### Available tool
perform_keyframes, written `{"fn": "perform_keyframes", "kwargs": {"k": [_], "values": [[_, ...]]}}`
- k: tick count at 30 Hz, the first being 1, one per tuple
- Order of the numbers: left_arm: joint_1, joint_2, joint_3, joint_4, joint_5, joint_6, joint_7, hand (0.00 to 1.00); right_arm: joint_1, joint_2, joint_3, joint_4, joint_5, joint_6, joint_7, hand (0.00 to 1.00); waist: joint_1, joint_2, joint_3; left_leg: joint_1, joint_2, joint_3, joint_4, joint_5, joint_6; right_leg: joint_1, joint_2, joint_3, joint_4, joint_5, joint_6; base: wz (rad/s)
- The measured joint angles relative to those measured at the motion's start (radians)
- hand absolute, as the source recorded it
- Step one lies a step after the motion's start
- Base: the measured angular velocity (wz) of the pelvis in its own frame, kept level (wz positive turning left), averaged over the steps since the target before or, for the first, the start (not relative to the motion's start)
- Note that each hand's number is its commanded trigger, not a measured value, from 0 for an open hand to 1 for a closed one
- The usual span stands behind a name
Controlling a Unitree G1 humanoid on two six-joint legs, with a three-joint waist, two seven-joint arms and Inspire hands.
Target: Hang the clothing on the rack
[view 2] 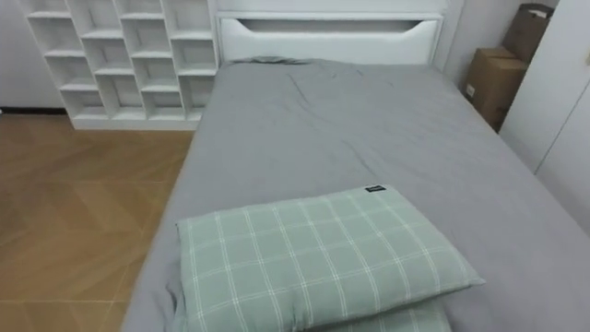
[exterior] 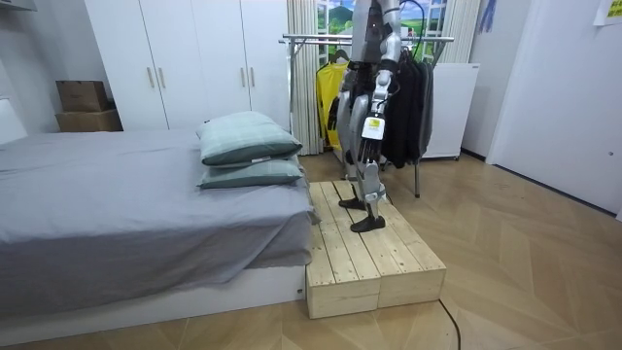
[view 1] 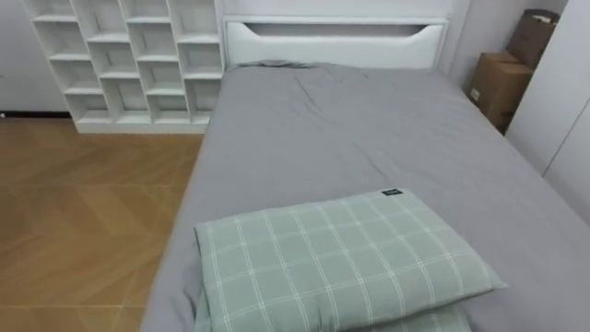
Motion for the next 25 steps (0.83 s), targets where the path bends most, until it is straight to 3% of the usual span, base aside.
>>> {"fn": "perform_keyframes", "kwargs": {"k": [7,11,25], "values": [[-0.009,-0.003,-0.012,0.004,-0.022,0.005,-0.008,0.0,0.005,-0.012,0.018,0.028,0.11,0.0,0.055,0.0,0.011,-0.006,0.0061,0.0,-0.002,-0.006,0.0,-0.001,0.0,0.003,0.0,0.0,-0.005,-0.001,-0.001,0.0],[-0.01,-0.008,-0.032,-0.002,-0.024,0.006,-0.048,0.0,0.006,-0.013,0.017,0.04,0.154,-0.001,0.075,0.0,0.0,-0.006,0.0067,-0.009,-0.001,-0.01,0.002,-0.002,-0.001,0.001,0.005,0.0,-0.014,0.002,-0.005,0.02],[-0.02,-0.003,-0.048,0.003,-0.065,0.001,-0.111,0.0,0.016,-0.023,-0.004,0.041,0.183,-0.01,0.143,0.0,-0.014,0.012,0.007,-0.011,-0.002,-0.022,0.003,-0.002,-0.001,0.002,0.005,0.001,-0.015,0.002,-0.006,0.0]]}}
